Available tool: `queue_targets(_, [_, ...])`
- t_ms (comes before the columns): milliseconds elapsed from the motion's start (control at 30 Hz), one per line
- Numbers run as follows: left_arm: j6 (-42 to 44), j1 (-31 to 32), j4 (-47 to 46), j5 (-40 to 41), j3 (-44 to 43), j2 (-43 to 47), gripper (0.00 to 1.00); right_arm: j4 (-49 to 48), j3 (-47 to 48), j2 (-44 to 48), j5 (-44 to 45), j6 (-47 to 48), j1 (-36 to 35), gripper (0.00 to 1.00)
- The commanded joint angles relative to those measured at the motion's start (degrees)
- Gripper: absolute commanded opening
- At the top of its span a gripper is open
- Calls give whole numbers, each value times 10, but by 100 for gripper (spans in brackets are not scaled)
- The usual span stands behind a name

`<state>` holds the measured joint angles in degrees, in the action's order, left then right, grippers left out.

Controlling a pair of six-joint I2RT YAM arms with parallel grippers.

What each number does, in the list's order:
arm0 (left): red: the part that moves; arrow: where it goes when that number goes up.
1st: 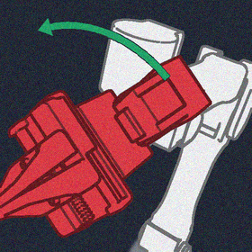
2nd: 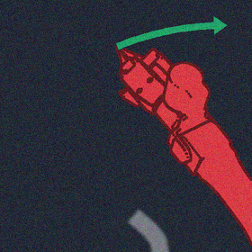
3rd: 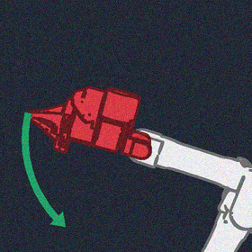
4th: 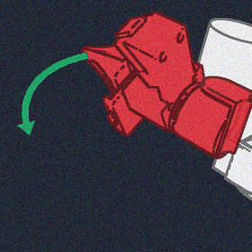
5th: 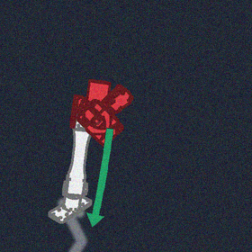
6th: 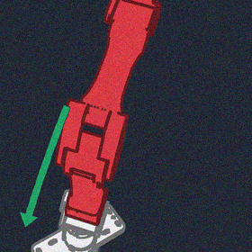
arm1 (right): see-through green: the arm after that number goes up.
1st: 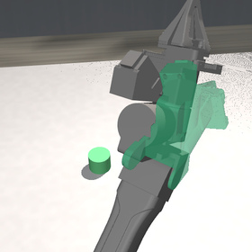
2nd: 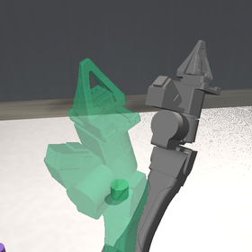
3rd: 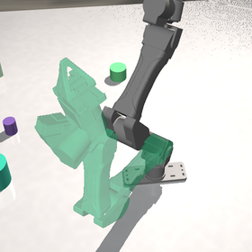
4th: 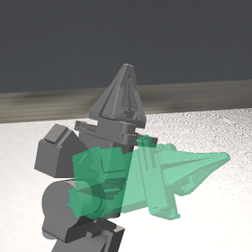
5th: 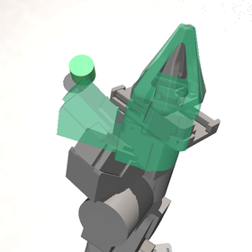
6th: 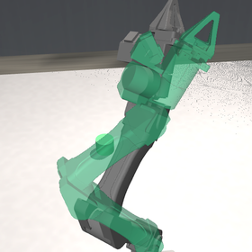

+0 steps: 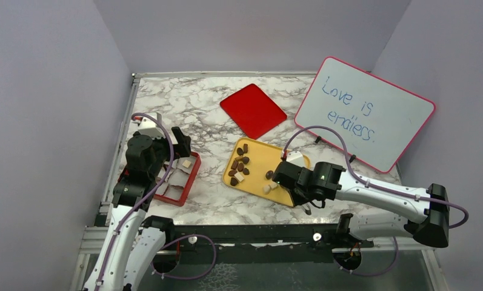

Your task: Pack the chocolate

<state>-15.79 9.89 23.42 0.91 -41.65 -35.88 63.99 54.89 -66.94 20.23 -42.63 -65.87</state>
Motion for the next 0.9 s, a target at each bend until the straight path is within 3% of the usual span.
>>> queue_targets(0, [-1,1,-5,13,2,5,99,2,22,23,38,-9,3,29])
queue_targets(467, [3,1,17,32,-46,14,99,-77,116,-12,33,65,3,25])
queue_targets(867, [-1,1,45,64,-101,46,99,-235,203,-110,-57,171,3,25])
